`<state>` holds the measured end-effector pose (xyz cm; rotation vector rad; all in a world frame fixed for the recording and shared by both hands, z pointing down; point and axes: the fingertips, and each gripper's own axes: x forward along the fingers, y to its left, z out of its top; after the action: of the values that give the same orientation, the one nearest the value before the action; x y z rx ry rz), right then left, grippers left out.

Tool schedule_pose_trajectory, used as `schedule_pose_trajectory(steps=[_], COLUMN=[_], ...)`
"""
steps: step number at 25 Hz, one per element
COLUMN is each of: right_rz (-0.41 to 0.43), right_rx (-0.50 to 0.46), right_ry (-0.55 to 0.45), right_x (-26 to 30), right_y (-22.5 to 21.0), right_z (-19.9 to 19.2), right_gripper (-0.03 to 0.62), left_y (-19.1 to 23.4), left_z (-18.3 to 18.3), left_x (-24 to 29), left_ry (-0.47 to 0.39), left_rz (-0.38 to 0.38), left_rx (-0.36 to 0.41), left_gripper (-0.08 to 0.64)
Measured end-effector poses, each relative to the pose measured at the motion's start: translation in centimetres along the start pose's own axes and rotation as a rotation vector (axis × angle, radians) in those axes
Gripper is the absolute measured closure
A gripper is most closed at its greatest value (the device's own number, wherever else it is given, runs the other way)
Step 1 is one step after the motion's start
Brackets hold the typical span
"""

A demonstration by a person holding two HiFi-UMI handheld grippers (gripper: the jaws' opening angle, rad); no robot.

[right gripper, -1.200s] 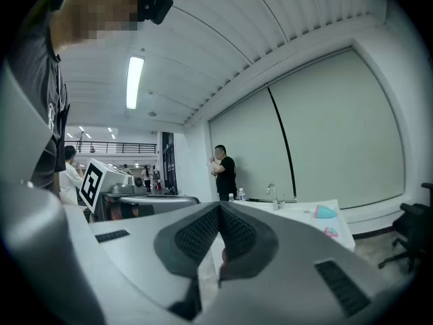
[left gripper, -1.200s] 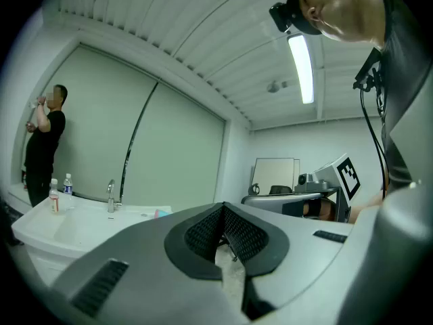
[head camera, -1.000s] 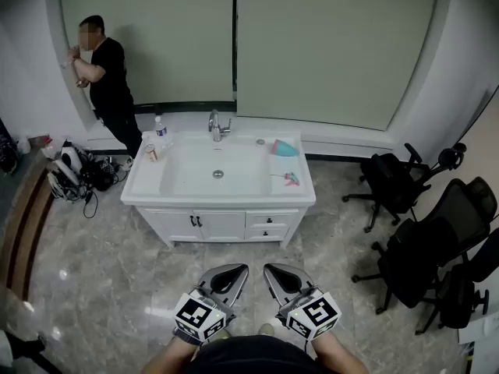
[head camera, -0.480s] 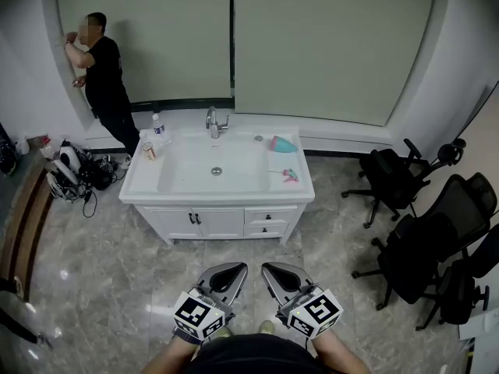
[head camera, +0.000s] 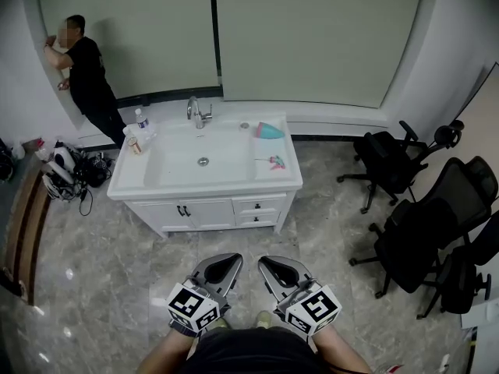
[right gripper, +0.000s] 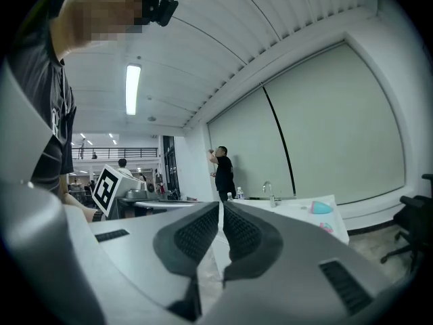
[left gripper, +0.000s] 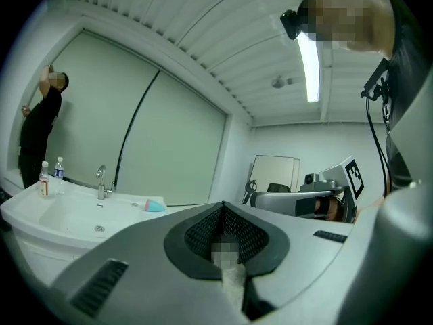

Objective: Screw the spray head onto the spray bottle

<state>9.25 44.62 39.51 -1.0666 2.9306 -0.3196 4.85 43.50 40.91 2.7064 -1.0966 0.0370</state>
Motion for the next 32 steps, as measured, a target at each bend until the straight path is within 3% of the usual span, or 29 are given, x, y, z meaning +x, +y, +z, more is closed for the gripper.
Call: schedule_pose_trajectory(steps=[7, 14, 19, 26, 32], right_rz=[0.010, 0.006, -0.022, -0.121, -0.217], right_rx=[0.023, 0.056, 0.052, 0.044, 0.062], right_ry=[0.001, 0.009, 0.021, 0.005, 0.026], right_x=[-2.1, 0.6, 5.9, 17.1, 24.6], right_y=[-4.6, -8.2, -11.6, -17.5, -22.8], right_z=[-0.1, -0.8, -0.5, 2.7, 3.3], right_gripper=[0.592, 0.592, 0.592, 0.592, 0.592], left_y=[-0.6, 2.2, 8.1, 18.9, 27.5], left_z=[0.1, -0.4, 0.2, 3.5, 4.1], left_x=[4.9, 8.1, 11.2, 16.4, 22.1], left_ry=[0.007, 0.034, 0.033, 0.050, 0.122], left_rz=[0.024, 0.016, -0.010, -0.114, -0.204], left_rx=[-0.004, -0.006, -0.025, -0.011, 0.057], left_gripper=[0.555, 0.555, 0.555, 0.557, 0.555])
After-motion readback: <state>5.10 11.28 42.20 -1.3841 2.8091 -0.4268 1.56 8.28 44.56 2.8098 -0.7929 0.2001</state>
